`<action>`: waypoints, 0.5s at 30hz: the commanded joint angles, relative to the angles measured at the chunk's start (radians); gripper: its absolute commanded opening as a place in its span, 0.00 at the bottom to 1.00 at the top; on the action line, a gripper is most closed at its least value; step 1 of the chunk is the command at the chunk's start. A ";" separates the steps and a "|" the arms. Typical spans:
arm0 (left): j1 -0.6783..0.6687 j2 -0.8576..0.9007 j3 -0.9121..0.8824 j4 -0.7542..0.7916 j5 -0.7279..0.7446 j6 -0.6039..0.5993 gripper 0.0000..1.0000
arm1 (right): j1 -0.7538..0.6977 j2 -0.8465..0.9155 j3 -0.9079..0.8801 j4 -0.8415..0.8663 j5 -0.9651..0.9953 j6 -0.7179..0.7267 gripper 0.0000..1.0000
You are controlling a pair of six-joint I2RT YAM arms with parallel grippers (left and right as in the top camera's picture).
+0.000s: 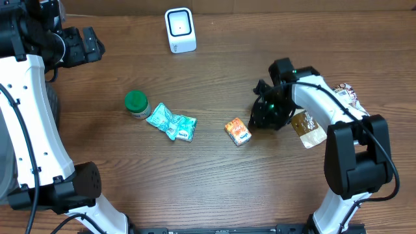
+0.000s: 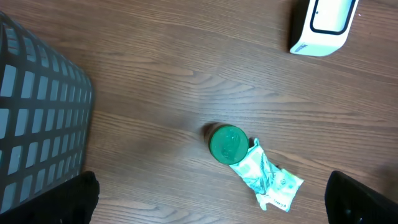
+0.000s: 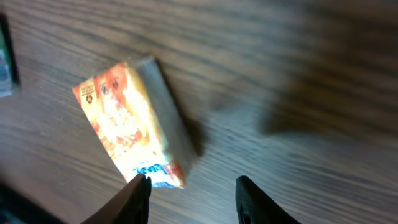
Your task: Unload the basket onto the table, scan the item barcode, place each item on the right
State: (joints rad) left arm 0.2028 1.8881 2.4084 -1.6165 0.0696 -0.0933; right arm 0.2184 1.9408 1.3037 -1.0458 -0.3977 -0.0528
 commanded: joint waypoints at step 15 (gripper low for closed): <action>-0.013 -0.003 0.001 0.001 -0.006 0.019 1.00 | 0.011 0.000 -0.108 0.115 -0.083 0.053 0.42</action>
State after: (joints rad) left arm 0.2028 1.8881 2.4084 -1.6165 0.0696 -0.0933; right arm 0.2245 1.9408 1.2022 -0.9375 -0.4675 -0.0063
